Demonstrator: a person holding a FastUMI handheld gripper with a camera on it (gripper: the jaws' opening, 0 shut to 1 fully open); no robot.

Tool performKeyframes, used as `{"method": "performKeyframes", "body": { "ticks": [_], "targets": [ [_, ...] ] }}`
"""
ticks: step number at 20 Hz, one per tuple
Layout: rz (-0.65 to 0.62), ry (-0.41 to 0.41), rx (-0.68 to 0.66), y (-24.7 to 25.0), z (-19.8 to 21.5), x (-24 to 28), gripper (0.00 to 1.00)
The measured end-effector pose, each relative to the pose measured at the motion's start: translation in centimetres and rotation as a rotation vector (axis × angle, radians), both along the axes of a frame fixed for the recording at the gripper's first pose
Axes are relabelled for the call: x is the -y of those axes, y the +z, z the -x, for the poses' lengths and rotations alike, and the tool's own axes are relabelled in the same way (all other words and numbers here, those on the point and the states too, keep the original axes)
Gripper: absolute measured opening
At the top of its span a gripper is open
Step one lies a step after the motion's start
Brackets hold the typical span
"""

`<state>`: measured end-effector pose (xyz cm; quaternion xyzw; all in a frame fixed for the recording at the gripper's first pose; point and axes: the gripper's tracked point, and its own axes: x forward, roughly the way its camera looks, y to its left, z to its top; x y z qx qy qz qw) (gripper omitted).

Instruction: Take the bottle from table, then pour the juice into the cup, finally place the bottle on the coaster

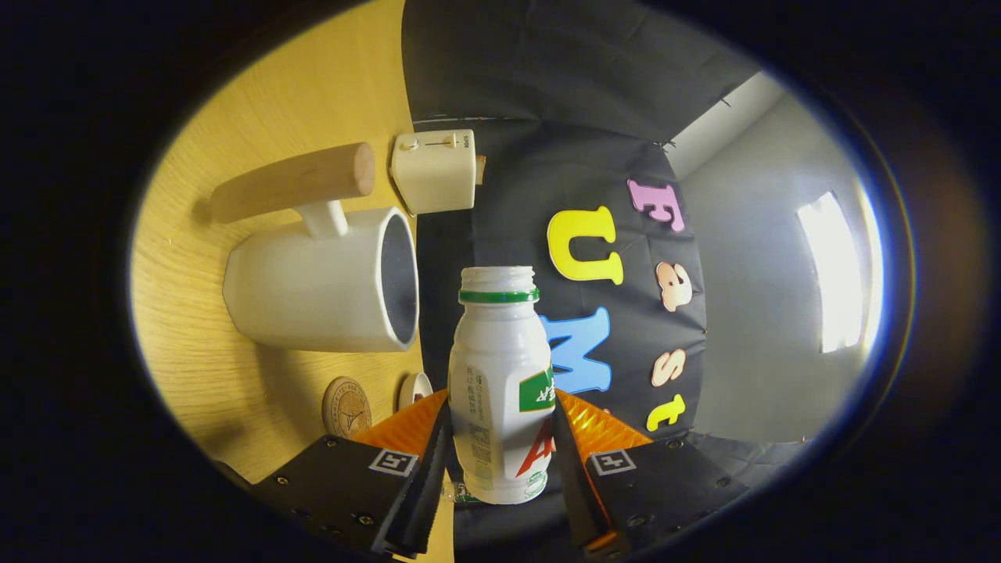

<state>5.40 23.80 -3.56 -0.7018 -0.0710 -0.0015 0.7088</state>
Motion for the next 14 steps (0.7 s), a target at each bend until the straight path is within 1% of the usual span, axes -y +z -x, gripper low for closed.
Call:
{"method": "performKeyframes", "body": {
  "ticks": [6, 14],
  "targets": [
    [0.071, 0.003, 0.020, -0.22, 0.12, -0.29, 0.66],
    [0.086, -0.002, 0.028, 0.01, 0.10, -0.09, 0.66]
  ]
}}
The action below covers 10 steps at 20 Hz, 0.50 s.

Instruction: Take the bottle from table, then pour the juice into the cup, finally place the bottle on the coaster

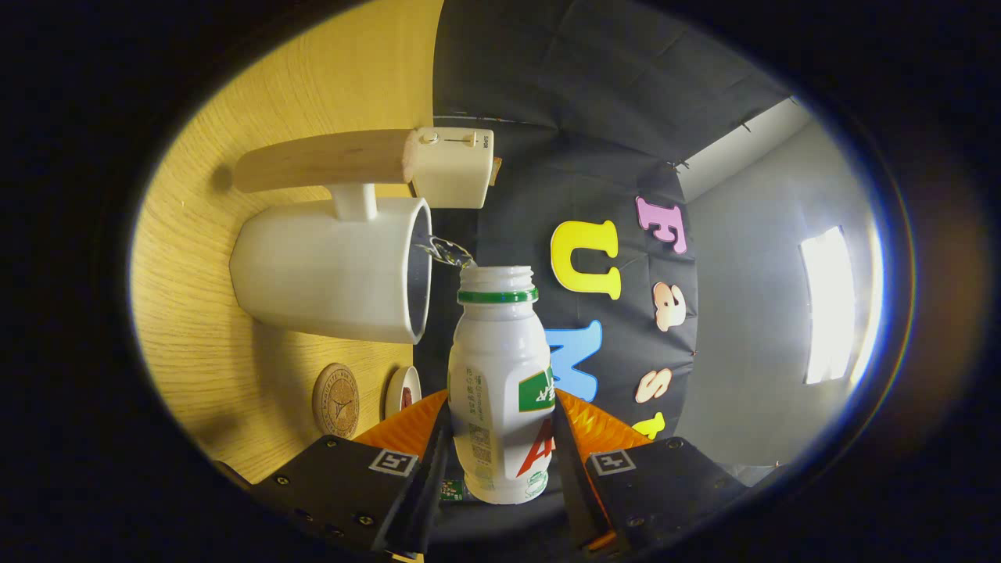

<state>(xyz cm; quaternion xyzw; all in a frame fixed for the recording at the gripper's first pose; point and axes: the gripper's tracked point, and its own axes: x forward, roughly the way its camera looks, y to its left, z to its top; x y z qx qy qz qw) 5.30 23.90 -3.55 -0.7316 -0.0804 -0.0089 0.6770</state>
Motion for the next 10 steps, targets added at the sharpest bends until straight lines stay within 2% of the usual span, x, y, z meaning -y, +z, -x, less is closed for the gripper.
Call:
{"method": "performKeyframes", "body": {
  "ticks": [10],
  "targets": [
    [0.018, -0.013, 0.019, 1.0, 0.0, 0.8, 0.66]
  ]
}}
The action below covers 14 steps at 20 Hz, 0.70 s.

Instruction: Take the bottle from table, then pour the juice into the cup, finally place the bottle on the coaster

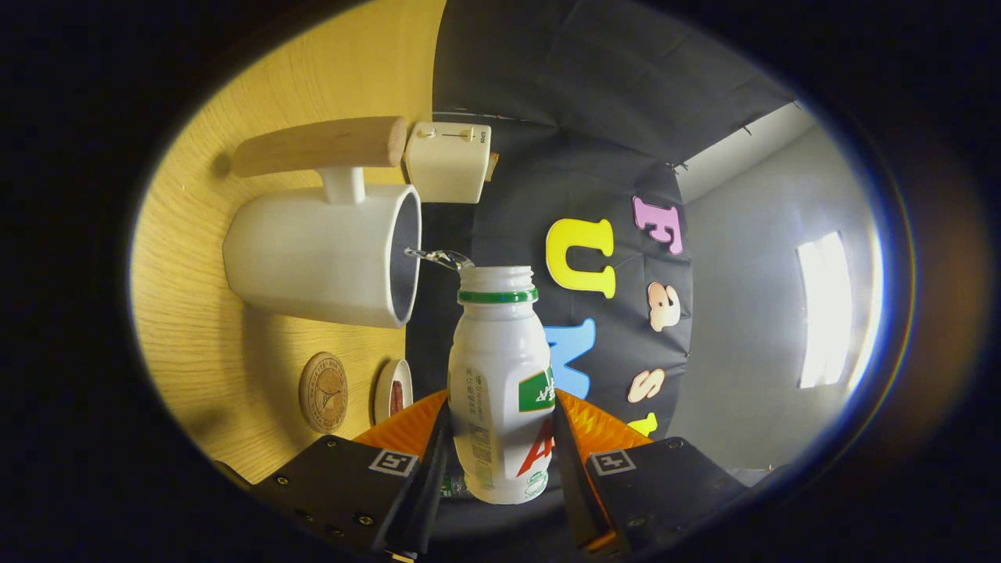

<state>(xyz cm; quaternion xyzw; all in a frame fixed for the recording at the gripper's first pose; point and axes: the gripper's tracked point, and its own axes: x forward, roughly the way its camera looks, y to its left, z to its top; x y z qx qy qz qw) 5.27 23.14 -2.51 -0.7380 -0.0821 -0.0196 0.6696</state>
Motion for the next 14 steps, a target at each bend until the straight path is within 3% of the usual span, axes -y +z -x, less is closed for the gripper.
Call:
{"method": "performKeyframes", "body": {
  "ticks": [14],
  "targets": [
    [0.040, -0.007, 0.027, 1.4, 0.2, 0.4, 0.66]
  ]
}}
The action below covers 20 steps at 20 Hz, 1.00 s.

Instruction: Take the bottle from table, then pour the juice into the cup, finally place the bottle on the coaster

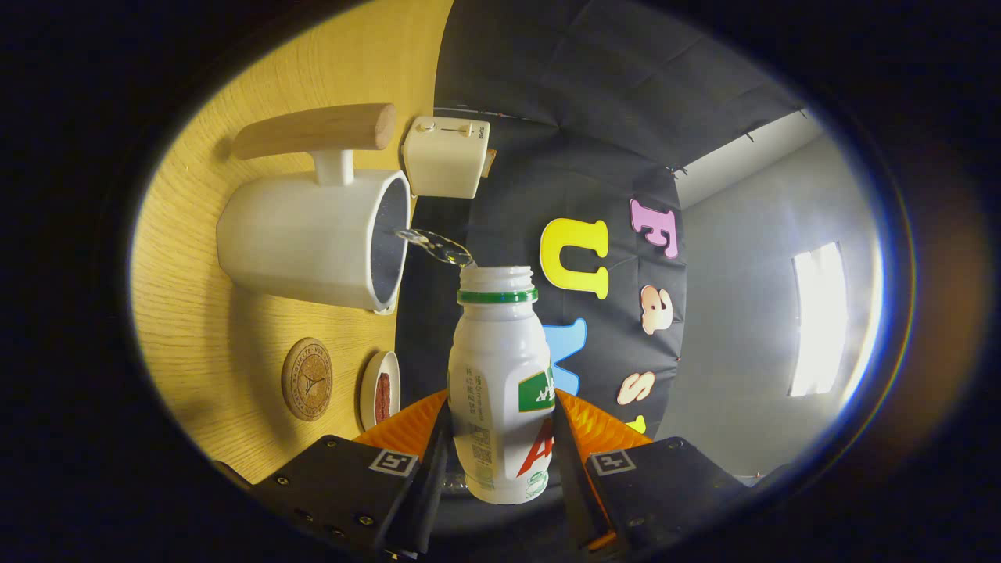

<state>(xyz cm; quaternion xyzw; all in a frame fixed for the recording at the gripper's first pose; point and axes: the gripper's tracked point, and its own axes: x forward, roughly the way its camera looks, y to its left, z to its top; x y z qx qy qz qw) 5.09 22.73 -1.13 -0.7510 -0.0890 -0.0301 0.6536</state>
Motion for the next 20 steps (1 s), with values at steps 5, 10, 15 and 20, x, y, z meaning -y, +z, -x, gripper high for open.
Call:
{"method": "performKeyframes", "body": {
  "ticks": [5, 10, 15, 20],
  "targets": [
    [0.017, 0.001, 0.009, 0.4, -0.1, -0.1, 0.65],
    [0.028, -0.003, 0.016, 0.8, -0.2, 0.2, 0.65],
    [0.043, -0.006, 0.027, 1.2, 0.0, 0.3, 0.65],
    [0.055, -0.008, 0.036, 1.7, 0.1, 0.5, 0.65]
  ]
}}
